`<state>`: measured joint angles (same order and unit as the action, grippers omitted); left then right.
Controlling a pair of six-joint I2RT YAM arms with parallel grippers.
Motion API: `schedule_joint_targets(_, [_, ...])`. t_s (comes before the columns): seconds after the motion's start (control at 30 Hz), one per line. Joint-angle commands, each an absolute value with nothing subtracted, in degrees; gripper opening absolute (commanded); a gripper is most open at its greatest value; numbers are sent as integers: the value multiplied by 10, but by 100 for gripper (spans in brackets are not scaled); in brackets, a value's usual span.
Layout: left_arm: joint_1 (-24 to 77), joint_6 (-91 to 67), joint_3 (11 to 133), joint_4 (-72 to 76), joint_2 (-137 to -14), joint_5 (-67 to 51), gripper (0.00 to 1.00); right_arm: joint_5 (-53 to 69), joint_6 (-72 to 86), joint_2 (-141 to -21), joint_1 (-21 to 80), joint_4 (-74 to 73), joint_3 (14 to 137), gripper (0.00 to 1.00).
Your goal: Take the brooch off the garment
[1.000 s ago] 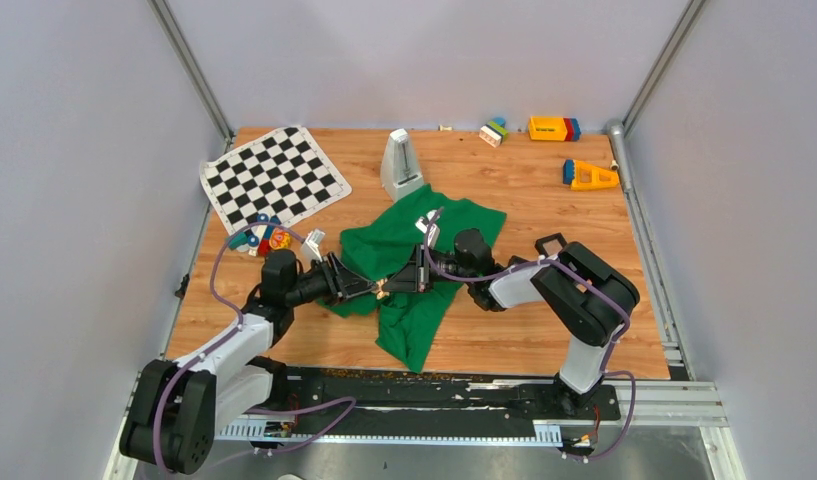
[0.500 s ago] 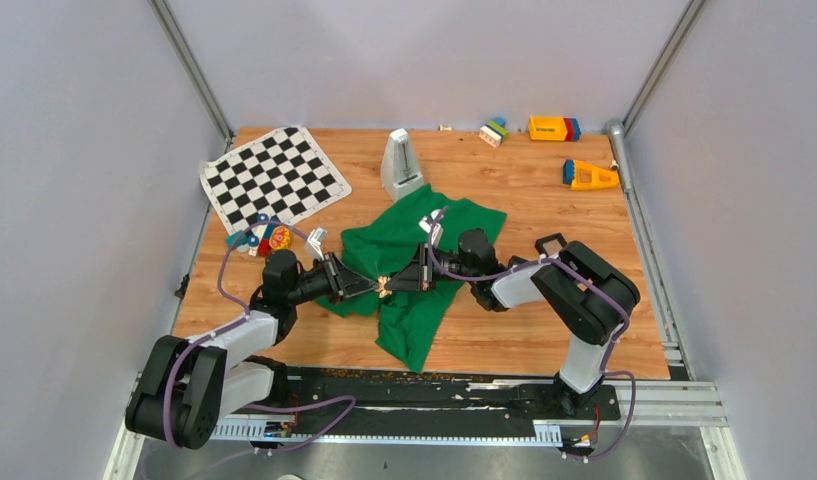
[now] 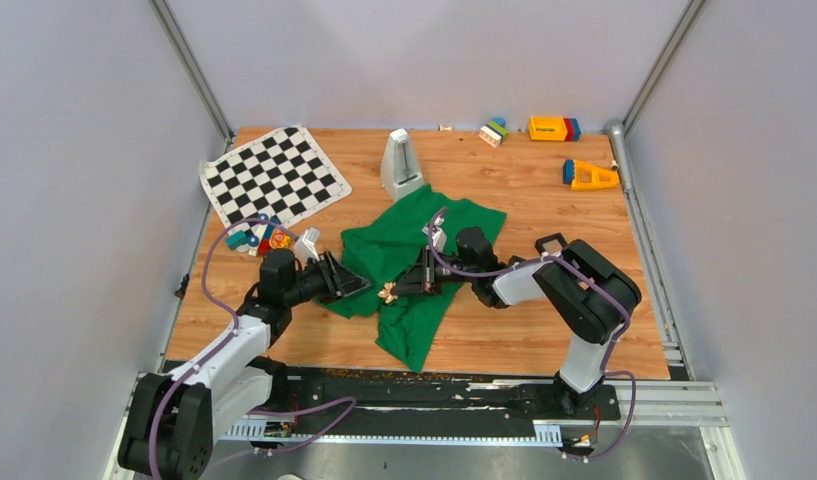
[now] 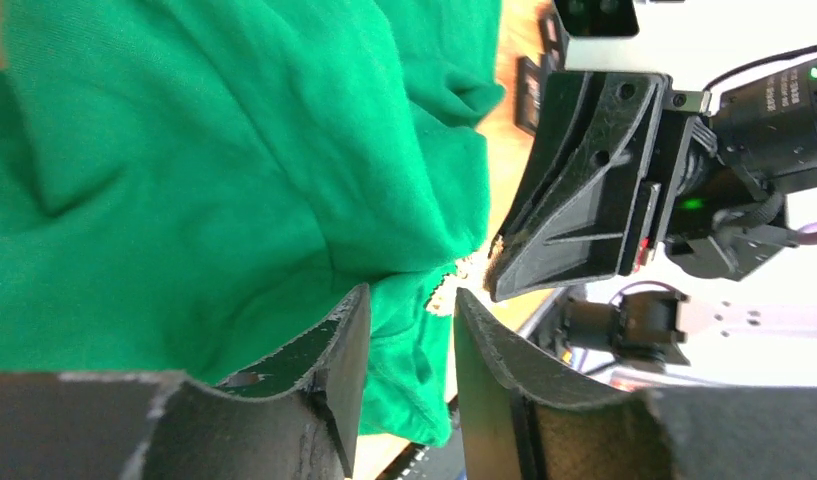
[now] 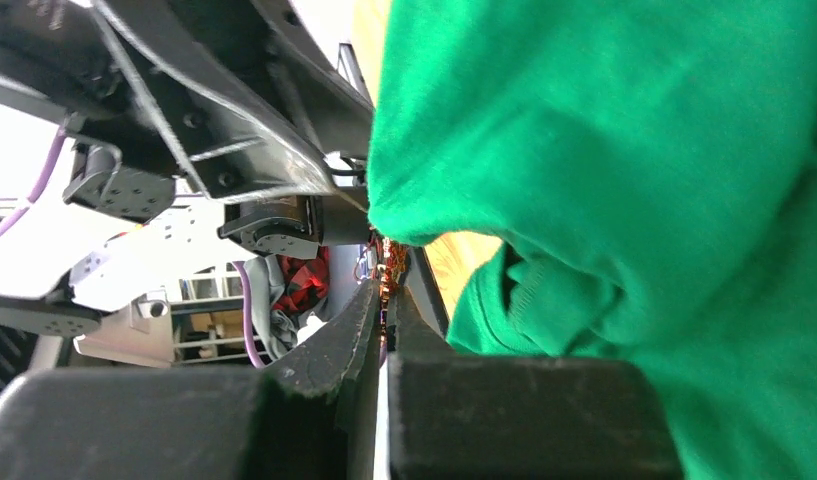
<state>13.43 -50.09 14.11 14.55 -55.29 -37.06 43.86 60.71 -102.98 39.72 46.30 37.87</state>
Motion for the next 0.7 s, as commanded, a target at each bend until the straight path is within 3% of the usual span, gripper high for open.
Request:
schedule_joint_targets(0.0, [131,-427,176,22,-525,-281,45,477,634,-1024,387,379,389,0])
schedule_joint_targets(0.17, [131,-432,176,49,-593,-259,63,516,640,-1011,387,359,359,0])
schedule_joint_targets(0.27, [131,-434,197,89,-658,-270,67,518,625,-1001,387,326,348,0])
schedule_joint_targets(0.43, [131,-454,233,161,-759,-301,83,508,617,-981,386,312,318,0])
schedule_joint_targets(0.67, [132,-483,245,206,-786,-281,86,482,592,-956,387,272,311,0])
